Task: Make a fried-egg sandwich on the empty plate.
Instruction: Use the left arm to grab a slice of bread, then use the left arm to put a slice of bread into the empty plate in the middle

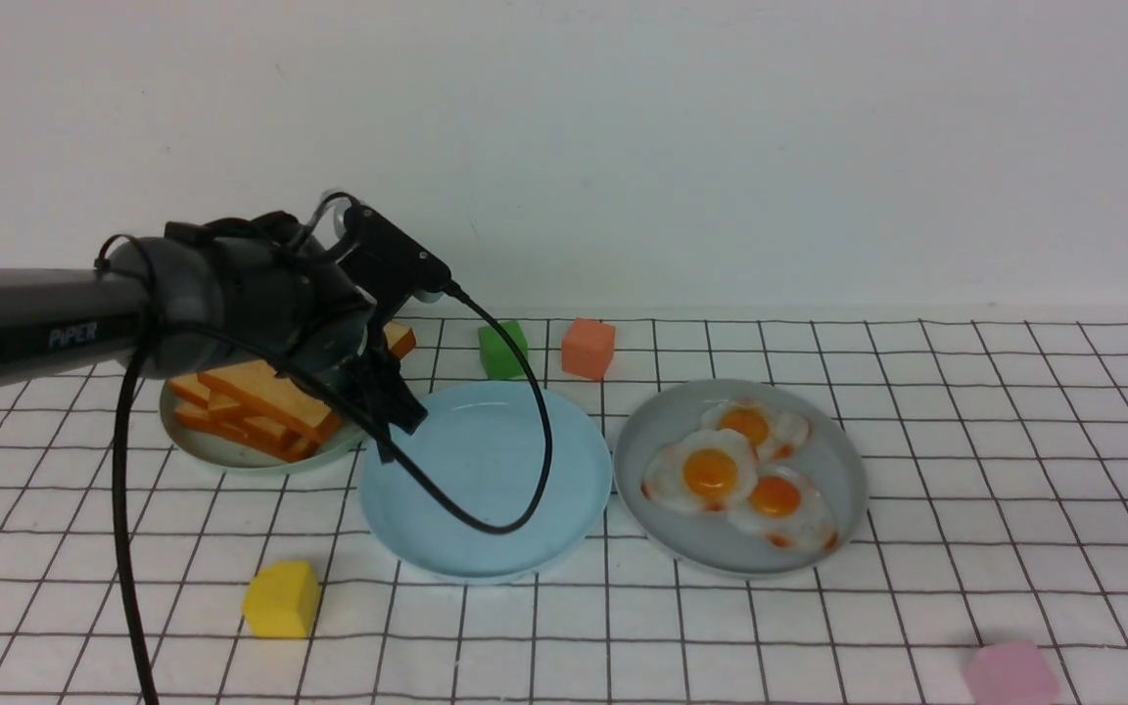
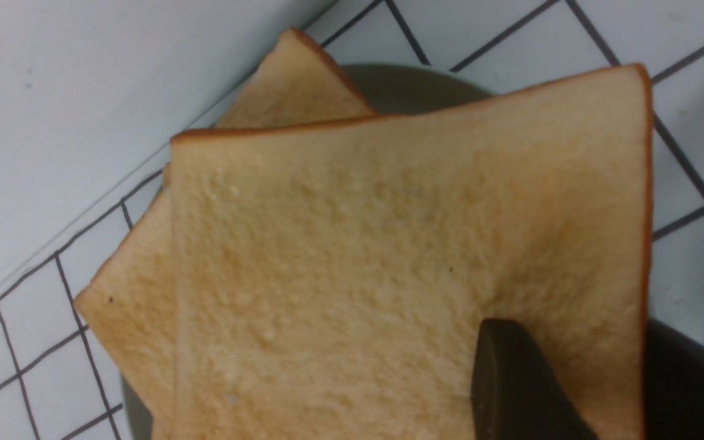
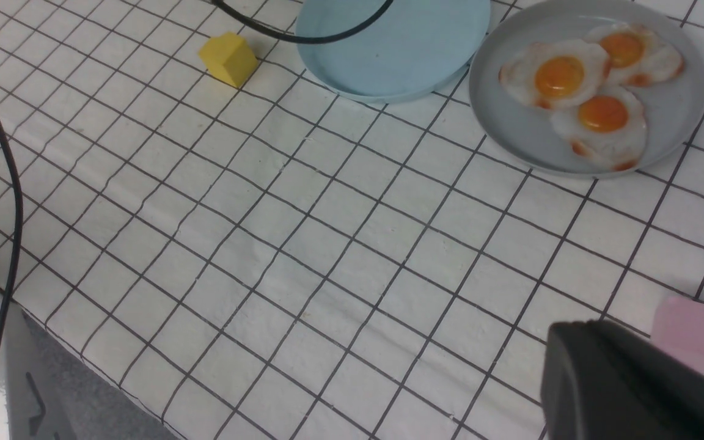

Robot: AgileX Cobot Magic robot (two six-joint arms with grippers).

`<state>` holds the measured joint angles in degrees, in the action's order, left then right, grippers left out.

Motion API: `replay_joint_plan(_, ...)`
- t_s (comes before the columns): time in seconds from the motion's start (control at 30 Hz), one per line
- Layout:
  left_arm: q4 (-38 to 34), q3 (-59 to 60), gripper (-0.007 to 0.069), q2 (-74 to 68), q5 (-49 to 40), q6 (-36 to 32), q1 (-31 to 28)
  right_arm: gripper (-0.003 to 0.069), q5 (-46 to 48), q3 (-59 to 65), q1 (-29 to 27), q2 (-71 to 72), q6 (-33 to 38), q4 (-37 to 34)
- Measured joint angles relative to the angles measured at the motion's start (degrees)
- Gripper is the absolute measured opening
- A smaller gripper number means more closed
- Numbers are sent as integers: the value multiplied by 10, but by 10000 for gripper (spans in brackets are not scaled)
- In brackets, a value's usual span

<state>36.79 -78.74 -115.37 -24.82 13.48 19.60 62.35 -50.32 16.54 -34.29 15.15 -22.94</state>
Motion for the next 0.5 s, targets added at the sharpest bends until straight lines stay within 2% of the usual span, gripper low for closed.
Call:
replay_joint_plan(0.2, -4, 0, 221, 25, -14, 0, 0, 6, 0, 0, 0, 0, 0, 0)
replay_joint_plan(0.3, -12, 1, 175, 53, -24, 2, 0, 6, 0, 0, 0, 0, 0, 0)
replay_joint_plan(0.37, -17, 1, 113, 92, -31, 2, 3, 6, 0, 0, 0, 0, 0, 0)
replay_joint_plan(0.5, -22, 1, 109, 128, -39, 2, 18, 8, 0, 0, 0, 0, 0, 0)
